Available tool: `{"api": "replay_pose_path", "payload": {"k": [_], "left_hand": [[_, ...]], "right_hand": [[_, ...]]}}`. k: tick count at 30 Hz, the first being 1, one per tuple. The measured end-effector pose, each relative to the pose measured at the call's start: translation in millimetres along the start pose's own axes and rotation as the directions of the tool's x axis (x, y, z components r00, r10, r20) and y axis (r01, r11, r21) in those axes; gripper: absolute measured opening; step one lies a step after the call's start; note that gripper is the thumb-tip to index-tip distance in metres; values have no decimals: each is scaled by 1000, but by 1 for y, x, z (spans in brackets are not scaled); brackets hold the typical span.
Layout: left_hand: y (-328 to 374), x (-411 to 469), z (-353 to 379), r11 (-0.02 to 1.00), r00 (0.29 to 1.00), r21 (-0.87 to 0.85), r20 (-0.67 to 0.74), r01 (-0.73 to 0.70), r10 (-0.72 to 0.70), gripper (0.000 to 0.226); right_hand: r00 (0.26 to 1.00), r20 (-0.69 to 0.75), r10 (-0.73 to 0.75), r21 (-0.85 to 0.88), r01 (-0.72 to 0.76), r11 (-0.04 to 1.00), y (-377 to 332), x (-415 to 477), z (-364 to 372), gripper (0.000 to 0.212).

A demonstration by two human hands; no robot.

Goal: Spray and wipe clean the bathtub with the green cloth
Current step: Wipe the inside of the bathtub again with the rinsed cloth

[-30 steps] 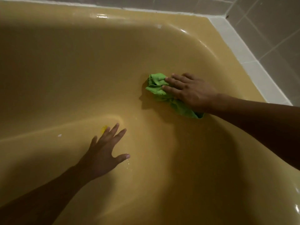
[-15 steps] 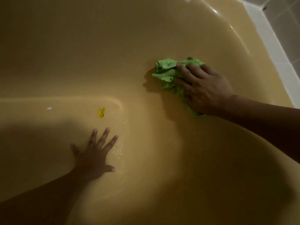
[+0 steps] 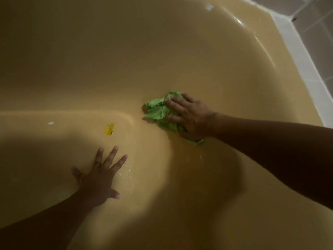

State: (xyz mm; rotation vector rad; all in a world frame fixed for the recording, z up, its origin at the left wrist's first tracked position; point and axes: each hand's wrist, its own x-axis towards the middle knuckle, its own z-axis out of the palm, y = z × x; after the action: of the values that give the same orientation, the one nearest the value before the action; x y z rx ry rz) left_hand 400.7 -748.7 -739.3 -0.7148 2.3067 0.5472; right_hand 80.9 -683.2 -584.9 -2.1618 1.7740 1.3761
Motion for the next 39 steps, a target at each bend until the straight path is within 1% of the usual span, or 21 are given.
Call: {"api": "replay_pose_path", "payload": {"k": [1, 3, 6, 8, 10, 12, 13, 15, 16, 18, 22, 25, 26, 28, 31, 35, 39], "left_hand": [[-2, 0, 0, 1000, 1000, -4, -2, -3, 3, 141], [-4, 1, -2, 1000, 1000, 8, -3, -11, 11, 140], [-7, 0, -5, 999, 1000, 43, 10, -28, 28, 137], [-9, -3, -6, 998, 999, 42, 6, -41, 41, 137], [-10, -4, -6, 999, 999, 24, 0, -48, 48, 136], [-12, -5, -6, 999, 999, 13, 3, -47, 47, 136], [-12, -6, -6, 999, 999, 10, 9, -46, 46, 136], [-13, -7, -5, 999, 999, -1, 17, -51, 51, 136], [-14, -8, -4, 998, 998, -6, 16, -57, 57, 135], [-17, -9, 0, 998, 998, -8, 16, -68, 68, 137], [-21, -13, 4, 998, 999, 37, 11, -52, 51, 140], [-24, -11, 7, 998, 999, 30, -13, -51, 51, 143], [-26, -10, 9, 999, 999, 16, -22, -49, 49, 145], [-30, -7, 13, 998, 997, -18, -36, -62, 61, 149], [-26, -9, 10, 999, 999, -12, -33, -31, 30, 145], [-23, -13, 7, 1000, 999, -15, -29, -24, 23, 143], [-25, -18, 11, 999, 1000, -54, -14, -4, 3, 139]], "right_hand": [[998, 49, -41, -10, 41, 999, -14, -3, 3, 75], [990, 84, -112, 3, 112, 994, -38, -21, 5, 75], [970, 129, -205, 98, 193, 976, -63, -71, 7, 70], [970, 108, -218, 143, 202, 969, -70, -112, 5, 66], [985, 40, -166, 141, 159, 977, -64, -157, 6, 64], [997, -32, -73, 149, 77, 986, -45, -198, 2, 64], [999, -43, -8, 155, 14, 988, -32, -211, -4, 64], [993, -21, 118, 133, -114, 984, -2, -222, -13, 63], [986, -3, 170, 113, -168, 979, 13, -219, -18, 64], [971, -10, 239, 84, -237, 968, 37, -196, -24, 67], [950, -45, 309, 46, -307, 951, 61, -113, -25, 72], [963, -49, 266, 80, -262, 962, 43, -50, -17, 76], [968, -54, 245, 95, -239, 966, 31, -32, -13, 74], [978, -36, 207, 115, -202, 973, -1, -3, 1, 66], [991, 35, 127, 165, -131, 978, -63, 25, 18, 64], [996, 83, 43, 323, -68, 944, -133, 23, 30, 65], [992, 84, -99, 381, 59, 923, -168, -10, 33, 66]]}}
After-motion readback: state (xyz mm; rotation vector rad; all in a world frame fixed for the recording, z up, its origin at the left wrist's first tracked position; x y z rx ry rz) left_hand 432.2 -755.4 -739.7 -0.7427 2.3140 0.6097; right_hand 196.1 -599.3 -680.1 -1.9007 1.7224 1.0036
